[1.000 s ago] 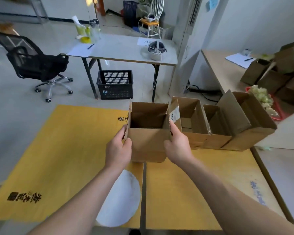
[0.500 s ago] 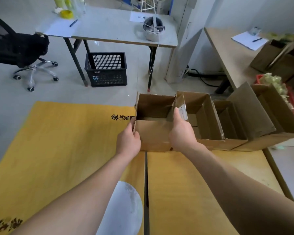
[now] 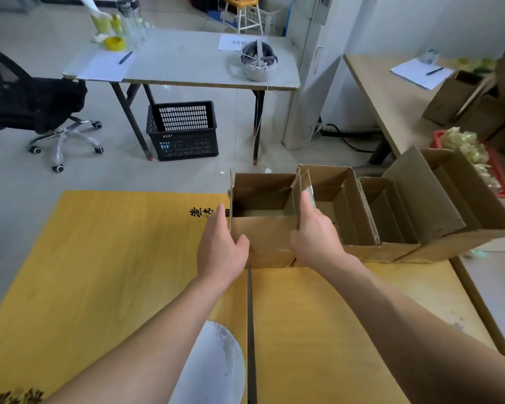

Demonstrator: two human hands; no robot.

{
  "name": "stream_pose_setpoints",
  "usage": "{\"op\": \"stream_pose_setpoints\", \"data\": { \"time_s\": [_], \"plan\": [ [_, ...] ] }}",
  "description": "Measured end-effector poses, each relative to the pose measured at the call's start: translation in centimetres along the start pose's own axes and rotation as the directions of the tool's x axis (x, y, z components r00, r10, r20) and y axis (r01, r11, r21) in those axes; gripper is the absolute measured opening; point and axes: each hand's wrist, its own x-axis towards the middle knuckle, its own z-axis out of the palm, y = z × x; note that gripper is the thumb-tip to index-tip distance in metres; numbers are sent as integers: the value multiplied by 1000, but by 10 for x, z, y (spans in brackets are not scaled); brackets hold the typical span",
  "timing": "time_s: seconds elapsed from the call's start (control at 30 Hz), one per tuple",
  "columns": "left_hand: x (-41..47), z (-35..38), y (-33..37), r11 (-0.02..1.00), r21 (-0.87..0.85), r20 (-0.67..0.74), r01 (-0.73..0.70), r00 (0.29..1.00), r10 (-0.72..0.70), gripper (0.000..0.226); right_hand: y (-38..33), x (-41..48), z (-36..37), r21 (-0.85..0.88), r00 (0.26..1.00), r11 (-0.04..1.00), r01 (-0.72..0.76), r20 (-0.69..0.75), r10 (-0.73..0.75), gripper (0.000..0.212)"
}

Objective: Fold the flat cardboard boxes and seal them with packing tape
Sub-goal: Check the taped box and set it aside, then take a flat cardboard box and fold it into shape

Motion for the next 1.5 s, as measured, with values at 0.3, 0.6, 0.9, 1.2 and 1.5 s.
{"op": "stream_pose_setpoints", "data": {
  "time_s": [0.3, 0.6, 0.9, 1.2, 1.5],
  "plan": [
    [-67, 14, 71, 875, 233, -37, -425, 895, 444, 60, 53, -64, -59, -2, 987, 998, 62, -148, -61, 64],
    [-222, 122, 211, 623, 297, 252, -724, 689, 680, 56, 237, -218, -165, -181, 954, 979, -99, -296, 41, 52],
    [-424, 265, 346, 269, 72, 536, -961, 264, 802, 56, 443, -449, -256, -144, 771, 825, -546, -473, 427, 37],
    [-597, 360, 426, -33, -267, 603, -963, -194, 773, 62, 530, -638, -286, 57, 369, 491, -869, -585, 722, 42],
    [-692, 416, 462, -251, -521, 533, -816, -540, 651, 50, 546, -722, -286, 191, 27, 188, -963, -631, 776, 29]
  ]
}}
